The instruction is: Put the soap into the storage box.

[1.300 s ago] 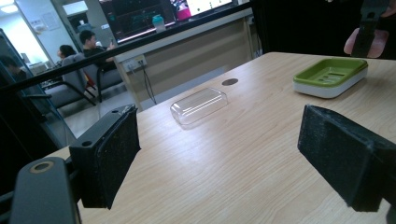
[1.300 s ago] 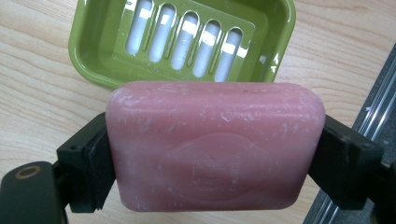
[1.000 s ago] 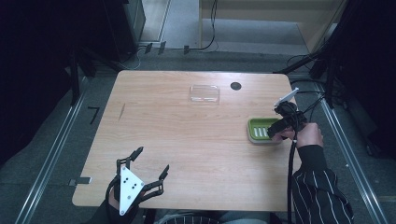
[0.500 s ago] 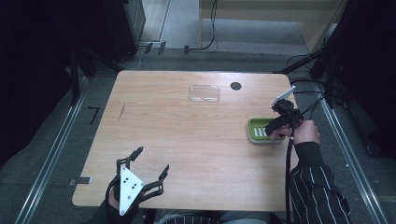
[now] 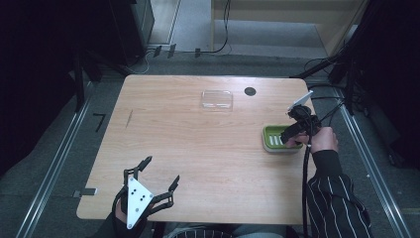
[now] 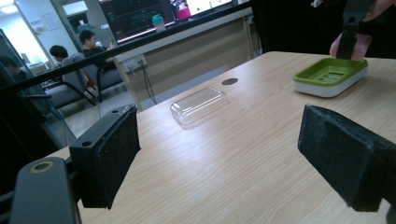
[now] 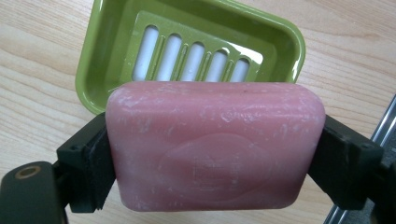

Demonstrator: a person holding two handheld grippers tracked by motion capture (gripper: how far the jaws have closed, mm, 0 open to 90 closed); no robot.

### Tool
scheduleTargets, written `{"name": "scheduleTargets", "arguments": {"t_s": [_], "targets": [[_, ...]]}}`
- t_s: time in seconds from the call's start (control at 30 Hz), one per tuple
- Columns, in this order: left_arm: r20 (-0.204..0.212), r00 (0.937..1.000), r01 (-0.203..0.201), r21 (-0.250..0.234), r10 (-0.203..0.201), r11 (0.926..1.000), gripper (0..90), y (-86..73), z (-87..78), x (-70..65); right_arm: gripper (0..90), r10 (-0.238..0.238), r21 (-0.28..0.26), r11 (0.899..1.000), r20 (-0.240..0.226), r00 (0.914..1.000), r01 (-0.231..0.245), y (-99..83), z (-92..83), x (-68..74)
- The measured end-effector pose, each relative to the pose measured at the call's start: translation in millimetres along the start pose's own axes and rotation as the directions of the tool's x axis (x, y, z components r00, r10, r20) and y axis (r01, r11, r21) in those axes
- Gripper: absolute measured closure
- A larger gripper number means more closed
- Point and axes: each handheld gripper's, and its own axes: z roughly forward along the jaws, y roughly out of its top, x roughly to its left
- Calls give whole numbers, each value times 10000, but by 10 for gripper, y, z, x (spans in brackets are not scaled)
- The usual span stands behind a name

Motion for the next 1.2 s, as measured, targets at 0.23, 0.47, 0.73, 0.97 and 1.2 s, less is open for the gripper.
{"name": "scheduleTargets", "arguments": {"t_s": [0.23, 0.47, 0.73, 0.97, 1.2], "targets": [[2, 10000, 0, 22, 0, 10000, 131, -1, -1, 2, 140, -14, 59, 10000, -45, 10000, 15, 73, 39, 10], [8, 10000, -30, 46, 30, 10000, 131, 0, 0, 2, 140, 49, 90, 9999, -63, 10000, -49, 108, 76, 32], [22, 10000, -57, 48, 57, 10000, 131, 1, 2, 0, 140, 114, -32, 9999, -110, 9999, -115, 124, 107, 62], [16, 10000, -22, 35, 22, 10000, 130, -1, 0, 2, 140, 274, -88, 9996, -173, 9995, -276, 138, 139, 77], [14, 10000, -13, 26, 13, 10000, 131, -1, -1, 3, 140, 511, -182, 9985, -230, 9984, -515, 147, 179, 76]]}}
